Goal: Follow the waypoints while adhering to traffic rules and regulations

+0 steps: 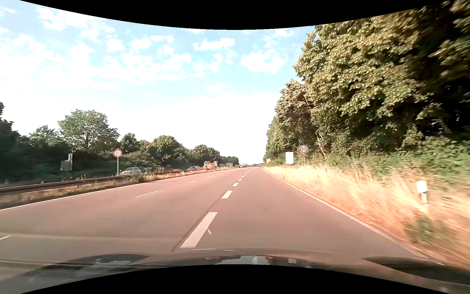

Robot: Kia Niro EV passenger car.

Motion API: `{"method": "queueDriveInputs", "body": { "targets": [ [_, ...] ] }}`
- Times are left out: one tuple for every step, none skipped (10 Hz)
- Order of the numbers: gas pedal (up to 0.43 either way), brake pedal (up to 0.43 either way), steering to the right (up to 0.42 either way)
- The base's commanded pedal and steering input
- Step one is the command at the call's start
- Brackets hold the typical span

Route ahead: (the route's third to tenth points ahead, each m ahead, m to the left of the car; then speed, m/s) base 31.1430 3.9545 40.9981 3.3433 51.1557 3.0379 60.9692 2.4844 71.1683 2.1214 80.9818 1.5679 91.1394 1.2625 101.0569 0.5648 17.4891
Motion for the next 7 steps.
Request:
{"method": "queueDriveInputs", "body": {
  "targets": [
    [0.260, 0.000, -0.002],
    [0.260, 0.000, -0.002],
    [0.260, 0.000, -0.002],
    [0.260, 0.000, -0.002],
    [0.260, 0.000, -0.002],
    [0.260, 0.000, -0.002],
    [0.260, 0.000, -0.002]
  ]
}}
